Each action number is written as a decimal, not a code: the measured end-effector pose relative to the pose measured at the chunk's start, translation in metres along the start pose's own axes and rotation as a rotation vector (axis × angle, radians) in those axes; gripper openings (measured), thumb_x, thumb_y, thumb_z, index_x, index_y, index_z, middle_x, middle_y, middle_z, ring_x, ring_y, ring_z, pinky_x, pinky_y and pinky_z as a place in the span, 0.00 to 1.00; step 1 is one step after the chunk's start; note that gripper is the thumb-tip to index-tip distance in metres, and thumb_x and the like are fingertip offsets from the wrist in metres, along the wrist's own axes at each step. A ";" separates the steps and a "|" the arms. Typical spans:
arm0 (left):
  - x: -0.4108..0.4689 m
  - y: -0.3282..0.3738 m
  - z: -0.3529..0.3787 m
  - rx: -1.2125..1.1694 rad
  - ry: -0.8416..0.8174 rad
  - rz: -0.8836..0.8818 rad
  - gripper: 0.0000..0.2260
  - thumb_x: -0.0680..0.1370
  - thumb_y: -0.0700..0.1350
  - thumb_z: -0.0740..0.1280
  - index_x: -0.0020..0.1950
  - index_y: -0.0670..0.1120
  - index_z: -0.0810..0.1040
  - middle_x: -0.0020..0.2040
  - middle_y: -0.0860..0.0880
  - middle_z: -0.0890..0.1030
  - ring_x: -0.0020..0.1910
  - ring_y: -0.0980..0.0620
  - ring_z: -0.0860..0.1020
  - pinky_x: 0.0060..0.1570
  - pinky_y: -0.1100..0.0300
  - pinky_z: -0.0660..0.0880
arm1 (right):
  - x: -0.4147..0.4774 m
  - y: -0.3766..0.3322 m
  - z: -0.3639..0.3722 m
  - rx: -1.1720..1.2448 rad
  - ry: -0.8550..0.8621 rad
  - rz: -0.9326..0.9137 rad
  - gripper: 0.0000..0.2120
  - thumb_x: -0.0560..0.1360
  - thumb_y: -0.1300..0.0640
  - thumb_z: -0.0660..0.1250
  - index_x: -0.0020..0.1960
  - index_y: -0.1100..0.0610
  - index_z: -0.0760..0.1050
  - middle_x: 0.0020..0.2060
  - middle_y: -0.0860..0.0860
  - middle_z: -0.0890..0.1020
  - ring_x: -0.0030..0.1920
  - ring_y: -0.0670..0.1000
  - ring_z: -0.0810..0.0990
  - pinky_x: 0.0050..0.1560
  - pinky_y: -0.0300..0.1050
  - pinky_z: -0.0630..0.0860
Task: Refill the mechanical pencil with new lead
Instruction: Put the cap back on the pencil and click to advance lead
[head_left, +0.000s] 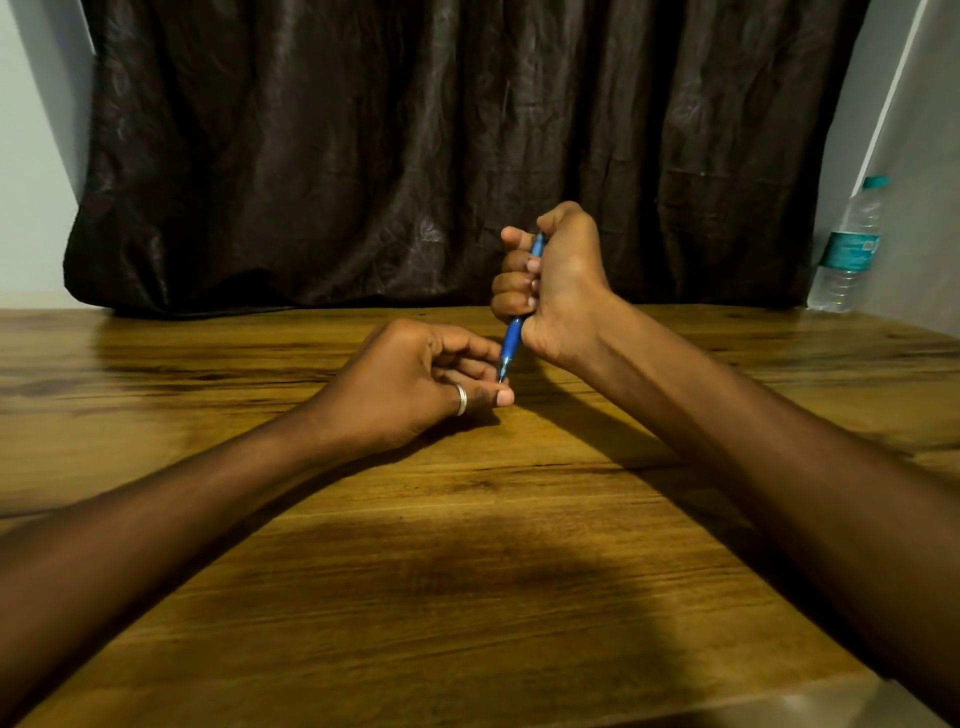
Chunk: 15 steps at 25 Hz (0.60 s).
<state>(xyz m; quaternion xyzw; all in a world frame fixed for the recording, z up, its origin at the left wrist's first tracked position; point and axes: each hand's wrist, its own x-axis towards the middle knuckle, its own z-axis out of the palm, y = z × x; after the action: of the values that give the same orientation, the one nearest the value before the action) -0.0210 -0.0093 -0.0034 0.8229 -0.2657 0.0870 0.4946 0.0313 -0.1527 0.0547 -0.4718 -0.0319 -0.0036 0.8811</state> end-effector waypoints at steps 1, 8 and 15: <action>0.000 0.001 0.001 -0.048 0.010 -0.035 0.14 0.70 0.39 0.78 0.54 0.48 0.84 0.47 0.43 0.88 0.48 0.46 0.87 0.50 0.54 0.83 | 0.000 0.001 0.000 0.006 -0.005 0.002 0.15 0.79 0.51 0.53 0.41 0.58 0.71 0.21 0.46 0.62 0.20 0.44 0.57 0.20 0.36 0.53; 0.008 -0.002 0.004 -0.233 0.185 -0.165 0.07 0.76 0.45 0.73 0.52 0.43 0.85 0.39 0.47 0.87 0.38 0.52 0.86 0.40 0.58 0.82 | -0.003 0.011 0.009 0.041 -0.044 0.045 0.14 0.80 0.51 0.53 0.43 0.58 0.70 0.22 0.48 0.64 0.21 0.46 0.62 0.23 0.37 0.68; 0.014 -0.007 -0.009 -0.329 0.358 -0.208 0.04 0.79 0.41 0.71 0.51 0.44 0.85 0.38 0.47 0.85 0.38 0.53 0.83 0.41 0.60 0.81 | 0.001 0.017 0.008 -0.426 -0.050 -0.082 0.16 0.84 0.49 0.56 0.55 0.58 0.78 0.41 0.54 0.83 0.42 0.51 0.83 0.48 0.48 0.81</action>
<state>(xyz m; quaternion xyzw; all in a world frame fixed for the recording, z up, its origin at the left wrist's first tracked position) -0.0042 -0.0041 0.0017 0.7258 -0.0986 0.1353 0.6672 0.0328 -0.1369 0.0451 -0.6454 -0.0713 -0.0345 0.7597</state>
